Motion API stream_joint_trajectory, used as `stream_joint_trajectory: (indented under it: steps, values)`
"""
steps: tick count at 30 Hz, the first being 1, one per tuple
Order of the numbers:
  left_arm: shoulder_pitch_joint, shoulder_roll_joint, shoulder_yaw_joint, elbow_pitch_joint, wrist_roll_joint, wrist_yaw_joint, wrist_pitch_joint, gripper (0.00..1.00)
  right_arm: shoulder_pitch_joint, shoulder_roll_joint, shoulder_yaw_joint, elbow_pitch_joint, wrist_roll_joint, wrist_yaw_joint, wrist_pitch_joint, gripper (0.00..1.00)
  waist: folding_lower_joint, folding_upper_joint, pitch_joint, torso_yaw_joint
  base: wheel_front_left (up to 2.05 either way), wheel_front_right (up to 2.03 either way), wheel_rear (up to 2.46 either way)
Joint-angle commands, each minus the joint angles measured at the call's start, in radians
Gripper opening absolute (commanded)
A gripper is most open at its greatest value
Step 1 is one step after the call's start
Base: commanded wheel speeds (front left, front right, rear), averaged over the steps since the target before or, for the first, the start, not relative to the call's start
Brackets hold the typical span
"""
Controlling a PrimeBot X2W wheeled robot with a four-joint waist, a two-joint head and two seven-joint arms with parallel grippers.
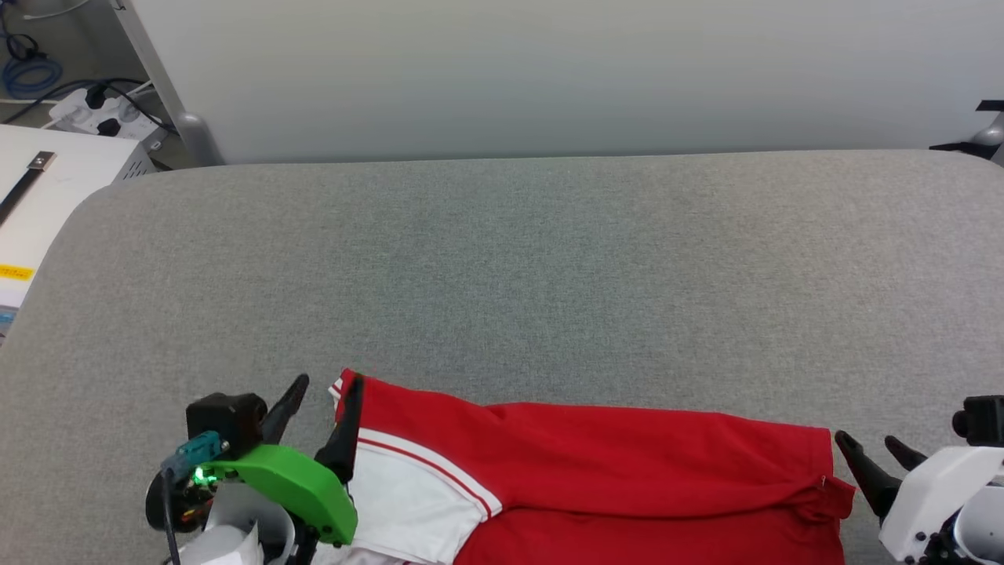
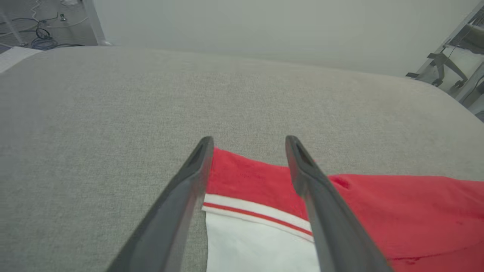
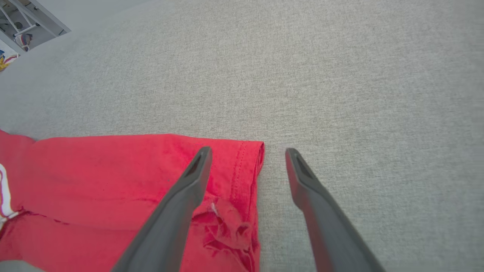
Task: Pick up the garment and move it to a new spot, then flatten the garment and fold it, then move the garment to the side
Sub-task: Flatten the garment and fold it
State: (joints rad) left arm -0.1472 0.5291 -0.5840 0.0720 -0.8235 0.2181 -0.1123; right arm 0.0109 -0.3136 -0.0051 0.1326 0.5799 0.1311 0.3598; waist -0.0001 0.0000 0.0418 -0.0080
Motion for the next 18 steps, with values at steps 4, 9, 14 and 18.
stream_joint_trajectory:
  steps: [4, 9, 14, 18]
  values:
    - [-0.038, -0.014, 0.017, -0.050, 0.083, 0.050, -0.092, 1.00, 0.017, -0.011, -0.064, -0.028, -0.024, 0.000, 0.115, 1.00, 0.0001, 0.0000, 0.025, 0.013, 0.00, 0.00, 0.00]
    - [-0.046, -0.034, 0.042, -0.100, 0.157, 0.091, -0.136, 1.00, 0.015, 0.006, -0.075, -0.046, -0.032, 0.000, 0.216, 1.00, 0.0001, 0.0000, 0.052, 0.034, 0.00, 0.00, 0.00]
    - [-0.035, -0.059, 0.083, -0.151, 0.217, 0.124, -0.147, 1.00, 0.025, 0.033, -0.064, -0.033, -0.027, 0.000, 0.288, 1.00, 0.0001, 0.0000, 0.077, 0.057, 0.00, 0.00, 0.00]
    - [-0.004, -0.075, 0.120, -0.198, 0.259, 0.143, -0.149, 1.00, 0.046, 0.059, -0.055, 0.003, -0.032, 0.000, 0.337, 1.00, 0.0001, 0.0000, 0.095, 0.071, 0.00, 0.00, 0.00]
